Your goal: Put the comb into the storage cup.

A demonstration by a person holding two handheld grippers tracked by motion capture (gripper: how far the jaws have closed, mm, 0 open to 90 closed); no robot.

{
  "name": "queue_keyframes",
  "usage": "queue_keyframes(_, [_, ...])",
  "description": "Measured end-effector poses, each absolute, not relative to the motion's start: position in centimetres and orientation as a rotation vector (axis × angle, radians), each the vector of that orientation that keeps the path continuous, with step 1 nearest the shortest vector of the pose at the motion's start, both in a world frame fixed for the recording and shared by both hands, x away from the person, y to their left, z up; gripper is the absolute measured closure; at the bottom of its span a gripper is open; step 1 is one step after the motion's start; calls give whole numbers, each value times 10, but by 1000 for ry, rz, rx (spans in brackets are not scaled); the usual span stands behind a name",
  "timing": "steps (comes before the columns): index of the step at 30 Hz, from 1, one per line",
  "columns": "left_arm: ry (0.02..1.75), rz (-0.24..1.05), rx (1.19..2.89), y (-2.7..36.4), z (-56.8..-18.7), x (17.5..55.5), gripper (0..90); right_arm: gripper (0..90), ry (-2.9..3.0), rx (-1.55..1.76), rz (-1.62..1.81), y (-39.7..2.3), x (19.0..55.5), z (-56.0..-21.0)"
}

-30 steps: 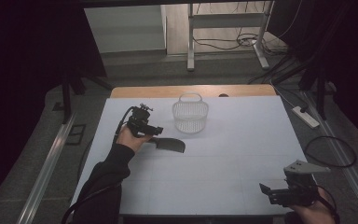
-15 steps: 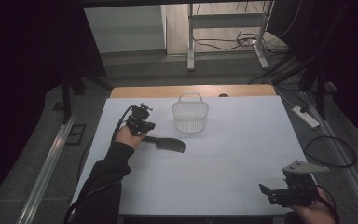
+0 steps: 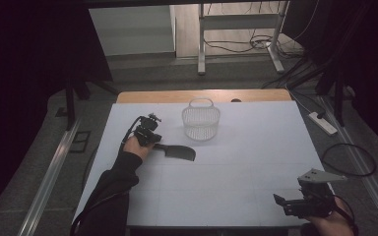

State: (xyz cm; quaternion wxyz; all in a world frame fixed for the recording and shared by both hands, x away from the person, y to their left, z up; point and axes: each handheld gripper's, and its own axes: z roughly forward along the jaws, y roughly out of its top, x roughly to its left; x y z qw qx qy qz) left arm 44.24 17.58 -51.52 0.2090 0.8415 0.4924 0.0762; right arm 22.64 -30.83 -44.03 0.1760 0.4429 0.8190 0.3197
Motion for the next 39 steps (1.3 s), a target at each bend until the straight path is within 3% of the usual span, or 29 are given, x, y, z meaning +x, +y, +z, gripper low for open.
queue_keyframes(22, [1335, 102, 2368, 188, -515, 419, 890, 34, 2319, 1244, 896, -307, 226, -440])
queue_keyframes(39, [1345, 84, 2390, 204, -515, 371, 890, 36, 2312, 1252, 891, -307, 226, -440])
